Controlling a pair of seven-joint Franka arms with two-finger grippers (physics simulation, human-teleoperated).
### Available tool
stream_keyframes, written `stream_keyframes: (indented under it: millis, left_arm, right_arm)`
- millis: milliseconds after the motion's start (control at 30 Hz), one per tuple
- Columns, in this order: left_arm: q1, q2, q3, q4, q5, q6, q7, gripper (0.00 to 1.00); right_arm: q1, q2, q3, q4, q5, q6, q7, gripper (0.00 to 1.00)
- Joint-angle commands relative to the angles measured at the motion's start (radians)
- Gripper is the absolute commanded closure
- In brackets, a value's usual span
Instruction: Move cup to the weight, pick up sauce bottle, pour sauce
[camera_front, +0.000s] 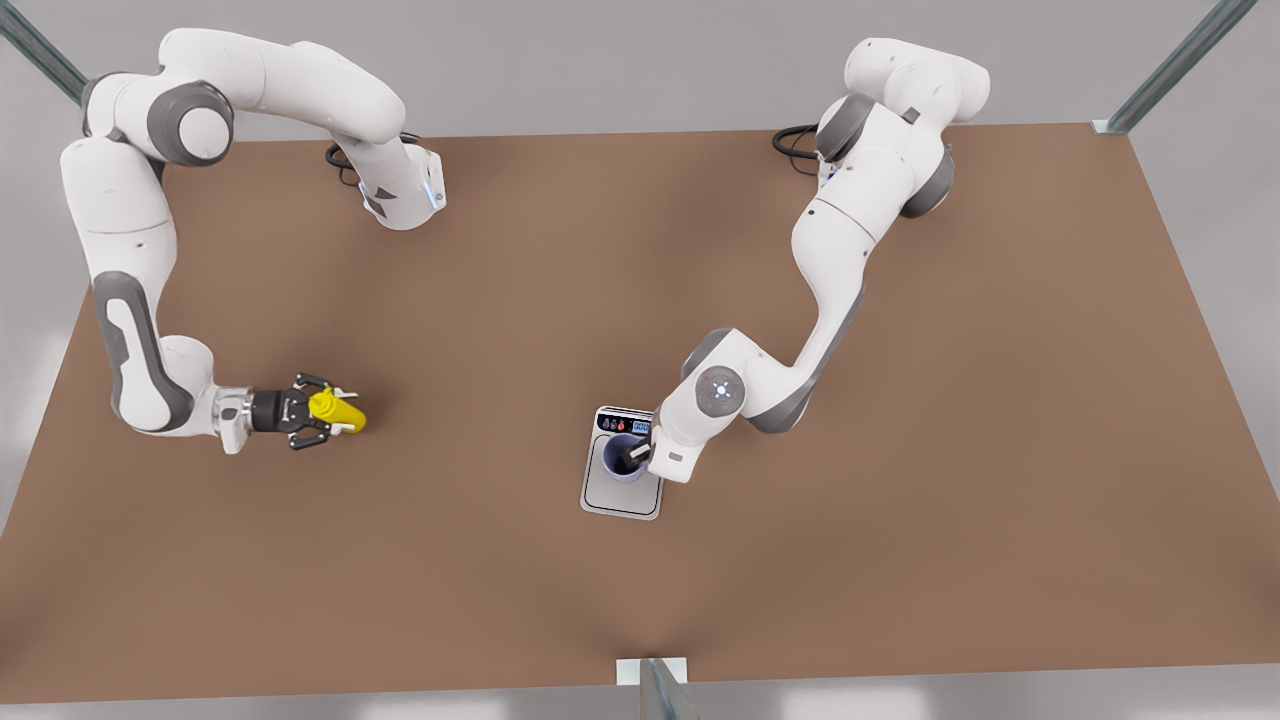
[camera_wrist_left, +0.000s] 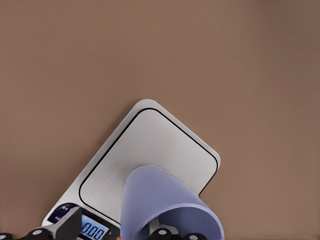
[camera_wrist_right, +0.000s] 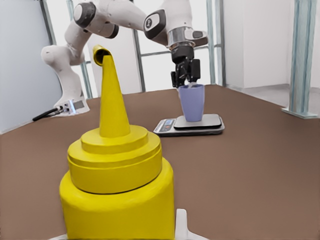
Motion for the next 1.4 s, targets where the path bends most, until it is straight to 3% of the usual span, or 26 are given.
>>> stream_keyframes:
  millis: [0,200,433,500,533,633,700,767,800,833,867,900,933,1167,1367]
  left_arm:
    - [0.000,0.000,0.000,0.000,-0.001,0.000,0.000,0.00]
    - [0.000,-0.012,0.000,0.000,-0.001,-0.031,-0.002,0.00]
    - [0.000,-0.058,-0.008,0.015,-0.009,-0.110,-0.067,0.00]
    - [0.000,-0.061,-0.021,0.061,-0.009,-0.167,-0.103,0.00]
    - [0.011,-0.092,-0.021,0.165,-0.015,-0.293,-0.173,0.00]
    - [0.454,-0.416,-0.023,0.278,-0.207,-0.678,-0.173,0.00]
    - [0.710,-0.482,-0.020,0.290,-0.187,-0.920,0.415,0.00]
    - [0.626,-0.473,-0.021,0.281,0.110,-1.008,0.728,0.00]
    - [0.583,-0.470,-0.021,0.250,0.155,-1.035,0.801,0.00]
    - [0.566,-0.476,-0.009,0.171,0.153,-1.032,0.843,0.00]
    - [0.511,-0.552,0.104,0.046,0.115,-0.953,0.914,0.00]
    - [0.408,-0.709,0.314,-0.203,-0.038,-0.764,0.980,0.00]
    - [0.359,-0.827,0.374,-0.461,-0.046,-0.552,1.014,0.00]
    - [0.359,-0.833,0.374,-0.485,-0.087,-0.529,1.015,0.00]
    - [0.362,-0.821,0.374,-0.485,-0.089,-0.531,1.014,0.00]
  right_arm:
    - [0.005,-0.015,0.000,0.008,0.002,-0.003,0.021,0.56]
    - [0.259,-0.086,-0.003,0.221,-0.010,0.061,0.427,0.55]
    - [0.493,-0.236,-0.005,0.140,-0.016,0.334,0.662,0.56]
    - [0.548,-0.235,-0.004,0.149,-0.045,0.377,0.734,0.55]
    - [0.588,-0.233,-0.003,0.155,-0.048,0.414,0.753,0.55]
    - [0.669,-0.235,-0.005,0.195,-0.134,0.469,0.906,0.55]
    - [0.733,-0.233,-0.015,0.259,-0.246,0.469,1.033,0.55]
    - [0.761,-0.232,-0.011,0.348,-0.405,0.428,1.162,0.55]
    - [0.787,-0.230,-0.008,0.377,-0.490,0.412,1.240,0.55]
    - [0.822,-0.227,-0.006,0.393,-0.537,0.412,1.297,0.55]
    - [0.858,-0.226,-0.006,0.413,-0.594,0.412,1.349,0.55]
    - [0.885,-0.224,-0.006,0.420,-0.634,0.412,1.391,0.55]
    - [0.907,-0.223,-0.006,0.420,-0.663,0.412,1.422,0.55]
    - [1.028,-0.141,-0.012,0.485,-0.890,0.415,1.577,0.55]
    - [1.051,-0.126,-0.012,0.485,-0.941,0.415,1.604,0.55]
